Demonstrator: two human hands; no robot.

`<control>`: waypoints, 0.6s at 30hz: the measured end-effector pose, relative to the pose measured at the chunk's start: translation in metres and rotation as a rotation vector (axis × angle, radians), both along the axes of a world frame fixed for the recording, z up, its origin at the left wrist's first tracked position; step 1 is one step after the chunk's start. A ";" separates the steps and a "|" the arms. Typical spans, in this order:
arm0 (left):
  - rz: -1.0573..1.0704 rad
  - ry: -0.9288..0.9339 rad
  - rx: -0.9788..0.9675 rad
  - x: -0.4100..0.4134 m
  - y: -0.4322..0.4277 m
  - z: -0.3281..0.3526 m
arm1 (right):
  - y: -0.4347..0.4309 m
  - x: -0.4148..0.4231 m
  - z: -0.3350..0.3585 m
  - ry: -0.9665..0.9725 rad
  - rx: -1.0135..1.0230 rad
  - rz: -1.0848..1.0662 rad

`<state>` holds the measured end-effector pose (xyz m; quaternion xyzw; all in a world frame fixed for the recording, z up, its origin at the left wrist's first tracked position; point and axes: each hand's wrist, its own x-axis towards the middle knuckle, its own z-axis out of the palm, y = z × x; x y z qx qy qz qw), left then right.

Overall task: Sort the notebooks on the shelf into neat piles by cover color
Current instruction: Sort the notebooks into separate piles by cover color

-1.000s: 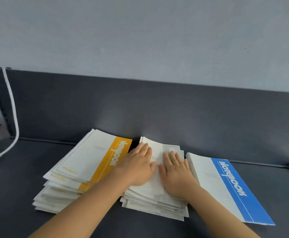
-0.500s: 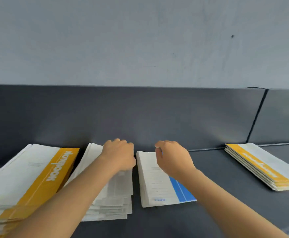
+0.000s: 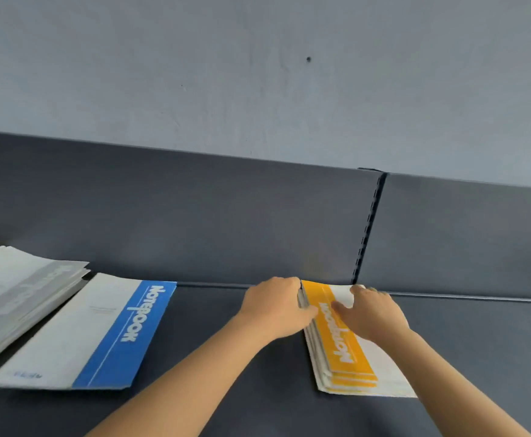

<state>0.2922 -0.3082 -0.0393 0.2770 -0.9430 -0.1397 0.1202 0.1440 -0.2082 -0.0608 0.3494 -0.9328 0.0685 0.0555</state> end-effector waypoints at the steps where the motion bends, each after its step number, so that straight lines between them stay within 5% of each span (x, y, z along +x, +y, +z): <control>1: 0.019 -0.001 0.033 -0.012 0.009 -0.003 | 0.006 -0.009 -0.003 -0.032 0.011 0.003; 9: 0.122 0.104 0.048 -0.047 0.033 -0.024 | 0.018 -0.020 -0.014 -0.227 -0.202 0.150; 15: 0.095 0.478 0.813 -0.048 0.027 -0.021 | 0.008 -0.010 -0.014 -0.319 -0.271 0.272; 18: 0.030 0.508 0.878 -0.045 0.018 -0.017 | 0.010 -0.014 -0.010 -0.335 -0.415 0.282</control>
